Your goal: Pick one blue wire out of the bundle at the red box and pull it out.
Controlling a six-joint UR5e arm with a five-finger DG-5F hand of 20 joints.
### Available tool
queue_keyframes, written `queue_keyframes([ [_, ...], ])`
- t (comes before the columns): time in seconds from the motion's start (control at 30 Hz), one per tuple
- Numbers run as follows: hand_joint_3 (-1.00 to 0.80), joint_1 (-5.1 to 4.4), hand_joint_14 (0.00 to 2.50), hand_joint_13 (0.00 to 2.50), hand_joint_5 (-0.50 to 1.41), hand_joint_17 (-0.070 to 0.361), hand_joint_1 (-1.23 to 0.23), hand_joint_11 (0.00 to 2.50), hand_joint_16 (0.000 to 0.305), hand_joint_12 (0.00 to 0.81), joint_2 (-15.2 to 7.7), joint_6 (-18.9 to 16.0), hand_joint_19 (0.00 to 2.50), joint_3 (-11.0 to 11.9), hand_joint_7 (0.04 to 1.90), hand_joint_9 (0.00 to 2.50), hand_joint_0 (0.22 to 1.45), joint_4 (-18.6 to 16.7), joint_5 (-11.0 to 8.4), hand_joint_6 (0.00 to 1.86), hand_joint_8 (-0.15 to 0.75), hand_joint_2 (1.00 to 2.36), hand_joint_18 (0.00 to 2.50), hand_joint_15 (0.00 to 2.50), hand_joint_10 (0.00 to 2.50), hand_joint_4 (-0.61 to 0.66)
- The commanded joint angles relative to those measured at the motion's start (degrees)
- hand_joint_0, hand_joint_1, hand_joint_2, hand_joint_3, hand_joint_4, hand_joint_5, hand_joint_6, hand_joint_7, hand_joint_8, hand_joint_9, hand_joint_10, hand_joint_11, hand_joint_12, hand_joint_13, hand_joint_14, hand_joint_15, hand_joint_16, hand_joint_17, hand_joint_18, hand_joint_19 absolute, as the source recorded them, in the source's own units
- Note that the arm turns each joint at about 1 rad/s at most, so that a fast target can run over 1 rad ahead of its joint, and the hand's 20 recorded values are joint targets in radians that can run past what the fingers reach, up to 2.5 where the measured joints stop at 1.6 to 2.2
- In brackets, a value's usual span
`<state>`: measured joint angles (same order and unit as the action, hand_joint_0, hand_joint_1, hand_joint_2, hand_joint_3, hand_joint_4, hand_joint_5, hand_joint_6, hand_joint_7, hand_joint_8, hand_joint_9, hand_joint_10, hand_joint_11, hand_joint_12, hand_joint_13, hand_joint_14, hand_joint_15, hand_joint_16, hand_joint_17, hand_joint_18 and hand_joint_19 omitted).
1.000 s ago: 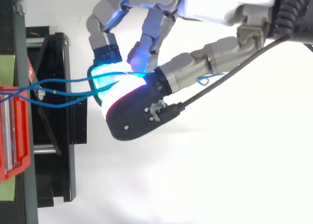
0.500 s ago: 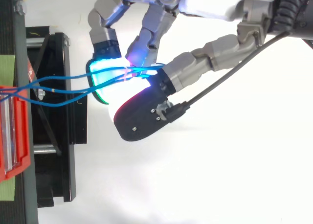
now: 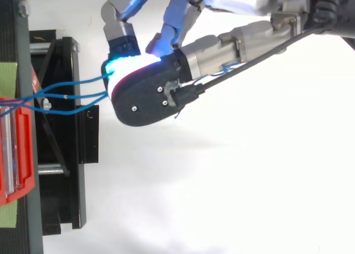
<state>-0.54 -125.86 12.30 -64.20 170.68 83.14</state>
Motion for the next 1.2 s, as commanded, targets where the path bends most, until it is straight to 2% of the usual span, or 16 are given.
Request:
queue_keyframes([
  [0.0,-0.26,0.01,0.02,1.06,-0.09,0.123,-0.69,0.83,0.055,0.44,0.0,0.0,0.64,-0.1,1.18,1.29,0.58,0.0,0.0,0.91,0.395,1.02,0.96,0.66,0.02,0.18],
  [0.5,-0.23,0.01,0.02,1.01,-0.11,0.125,-0.87,0.83,0.056,0.442,0.0,0.0,0.61,0.0,1.13,1.2,0.6,0.4,0.18,0.93,0.378,1.01,0.95,0.65,0.02,0.17],
  [0.67,-0.23,0.01,0.02,0.97,-0.12,0.12,-0.88,0.84,0.053,0.426,0.0,0.0,0.61,0.0,1.14,1.15,0.62,0.4,0.18,0.93,0.361,1.02,0.91,0.65,0.02,0.14],
  [0.83,-0.26,0.01,0.02,0.92,-0.15,0.123,-0.9,0.82,0.054,0.426,0.0,0.0,0.61,0.0,1.08,1.06,0.62,0.4,0.18,0.94,0.345,1.01,0.87,0.63,0.02,0.15],
  [0.9,-0.33,0.01,0.02,0.9,-0.15,0.125,-0.92,0.82,0.055,0.426,0.1,0.0,0.61,0.0,1.06,1.03,0.6,0.4,0.18,0.93,0.343,1.01,0.86,0.63,0.02,0.17],
  [0.97,-0.48,0.01,0.02,0.9,-0.16,0.126,-0.91,0.81,0.056,0.432,0.0,0.0,0.61,0.0,1.04,1.03,0.58,0.4,0.18,0.93,0.345,1.0,0.85,0.64,0.02,0.17],
  [1.07,-0.5,0.01,0.02,0.91,-0.15,0.132,-0.86,0.82,0.059,0.441,0.0,0.0,0.6,0.0,1.0,1.04,0.52,0.4,0.18,0.93,0.354,1.0,0.87,0.64,0.02,0.17],
  [1.17,-0.5,0.01,0.02,0.93,-0.14,0.137,-0.75,0.81,0.061,0.452,0.0,0.0,0.62,-0.1,1.03,1.08,0.48,0.7,0.18,0.92,0.374,1.0,0.88,0.63,0.02,0.18],
])
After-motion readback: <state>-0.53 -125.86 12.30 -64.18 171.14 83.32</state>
